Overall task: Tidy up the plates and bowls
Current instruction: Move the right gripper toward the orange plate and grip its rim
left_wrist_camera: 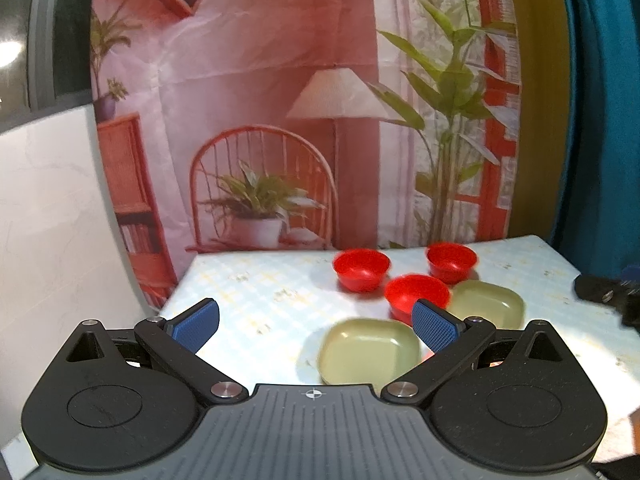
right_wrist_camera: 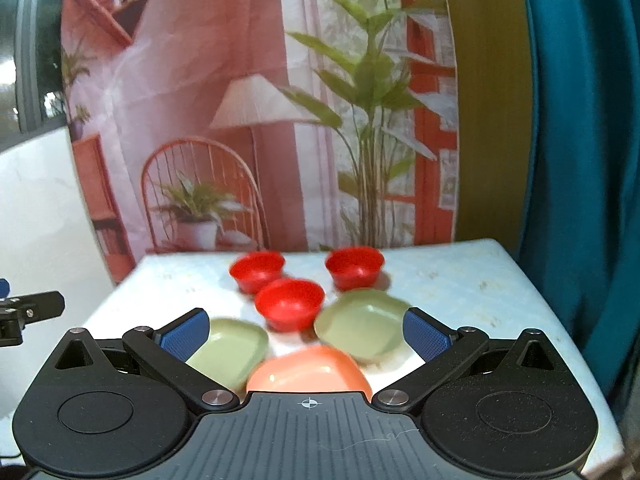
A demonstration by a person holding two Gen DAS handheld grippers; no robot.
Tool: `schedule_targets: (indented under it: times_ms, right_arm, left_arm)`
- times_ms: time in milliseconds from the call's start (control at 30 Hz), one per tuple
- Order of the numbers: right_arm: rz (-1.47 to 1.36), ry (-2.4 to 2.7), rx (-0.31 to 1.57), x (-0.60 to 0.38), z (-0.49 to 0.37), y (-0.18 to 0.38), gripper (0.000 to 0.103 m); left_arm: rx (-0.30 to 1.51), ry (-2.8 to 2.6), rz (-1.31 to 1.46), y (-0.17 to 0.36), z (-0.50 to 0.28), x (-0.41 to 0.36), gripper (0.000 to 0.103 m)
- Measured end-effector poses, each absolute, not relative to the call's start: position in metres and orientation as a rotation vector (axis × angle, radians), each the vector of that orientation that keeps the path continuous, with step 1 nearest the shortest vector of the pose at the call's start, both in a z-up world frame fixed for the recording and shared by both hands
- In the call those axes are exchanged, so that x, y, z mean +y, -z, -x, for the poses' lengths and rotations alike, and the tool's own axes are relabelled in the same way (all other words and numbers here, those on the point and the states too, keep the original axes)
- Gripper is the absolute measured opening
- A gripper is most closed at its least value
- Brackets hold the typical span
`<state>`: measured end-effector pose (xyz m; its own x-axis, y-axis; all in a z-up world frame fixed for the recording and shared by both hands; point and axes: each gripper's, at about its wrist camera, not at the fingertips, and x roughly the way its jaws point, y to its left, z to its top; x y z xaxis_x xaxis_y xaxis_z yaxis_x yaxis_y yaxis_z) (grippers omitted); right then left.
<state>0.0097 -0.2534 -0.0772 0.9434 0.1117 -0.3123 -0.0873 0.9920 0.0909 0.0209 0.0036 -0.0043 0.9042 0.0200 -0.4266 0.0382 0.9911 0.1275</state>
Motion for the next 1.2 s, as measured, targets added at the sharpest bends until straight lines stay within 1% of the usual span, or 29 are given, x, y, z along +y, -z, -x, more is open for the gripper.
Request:
schedule_targets:
  times_ms: [133,333,667,867,1000,1200]
  right_arm:
    - [-0.085,-0.098,0.248,-0.263,-0.025,0.073,0.103]
    - [-0.078,-0.083,0.240,-0.272,-0.064,0.070,0.103]
    - [-0.068,-0.090,0.351,-0.266,-0.119,0.096,0.103]
    - [-0.016,-0.069,0.362,-0.259,-0.124,0.117,0.103]
    - [-0.006,-0.074,0.405,-0.257,-0.125,0.138,0.103]
    - [-0.035,-0.073,0.475,-0.261,-0.123,0.162,0.103]
  left_arm:
    - [0.456,-0.055,-0.177,0.013,-0.043,0.000,0.103]
    - [0.444,-0.100,-0.174,0.019,-0.073,0.001,0.103]
    - [0.471,-0.065,-0.185,0.040,-0.107,-0.015,0.103]
    - [0.532,-0.027,-0.184,0.067,-0.117,-0.025,0.103]
    - [0.585,-0.015,-0.157,0.086,-0.122,-0.022,0.103]
    - [0.590,-0.027,-0.146,0.100,-0.124,-0.017,0.103]
